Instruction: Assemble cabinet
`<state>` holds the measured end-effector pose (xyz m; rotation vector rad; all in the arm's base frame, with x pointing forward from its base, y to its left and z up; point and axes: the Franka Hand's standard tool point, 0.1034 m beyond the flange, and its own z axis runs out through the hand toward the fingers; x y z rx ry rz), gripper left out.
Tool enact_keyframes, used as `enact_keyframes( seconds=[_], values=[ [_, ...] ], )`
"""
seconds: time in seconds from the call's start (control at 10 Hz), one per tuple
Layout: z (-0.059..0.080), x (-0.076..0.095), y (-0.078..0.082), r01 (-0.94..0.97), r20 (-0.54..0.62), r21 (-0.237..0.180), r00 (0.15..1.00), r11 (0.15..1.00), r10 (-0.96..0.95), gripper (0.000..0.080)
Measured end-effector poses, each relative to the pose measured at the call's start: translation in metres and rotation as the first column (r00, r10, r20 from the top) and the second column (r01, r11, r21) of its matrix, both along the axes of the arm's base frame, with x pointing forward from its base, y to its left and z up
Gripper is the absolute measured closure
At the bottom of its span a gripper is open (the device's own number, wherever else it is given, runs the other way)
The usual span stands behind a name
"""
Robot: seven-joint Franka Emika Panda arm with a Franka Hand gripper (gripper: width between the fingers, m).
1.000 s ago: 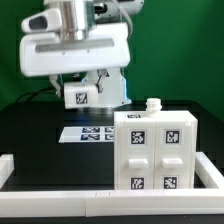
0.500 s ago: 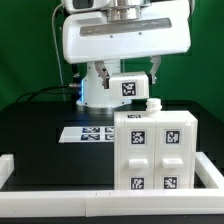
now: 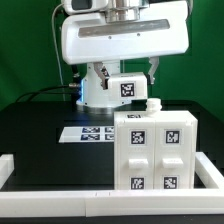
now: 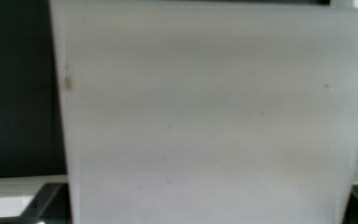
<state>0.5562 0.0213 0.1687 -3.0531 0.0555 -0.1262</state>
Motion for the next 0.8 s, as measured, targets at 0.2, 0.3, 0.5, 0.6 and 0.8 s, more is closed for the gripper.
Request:
enact_keyframes(
  seconds=[0.2, 0.3, 0.5, 0.6, 0.8],
  values=[
    [-0.001, 0.021, 0.01, -0.015, 0.017, 0.005, 1.0, 1.0, 0.015, 0.0242],
    [-0.001, 0.033, 0.014, -0.019, 0.027, 0.008, 0.999, 1.0, 0.019, 0.0242],
    [-0.001, 0.046, 0.025, -0.036, 0.035, 0.01, 0.999, 0.999, 0.036, 0.0242],
    [-0.003, 0.045, 0.03, -0.055, 0.033, 0.002, 0.998, 0.998, 0.055, 0.0242],
    [-0.004, 0.045, 0.028, -0.052, 0.031, 0.002, 0.998, 0.999, 0.052, 0.0242]
  ],
)
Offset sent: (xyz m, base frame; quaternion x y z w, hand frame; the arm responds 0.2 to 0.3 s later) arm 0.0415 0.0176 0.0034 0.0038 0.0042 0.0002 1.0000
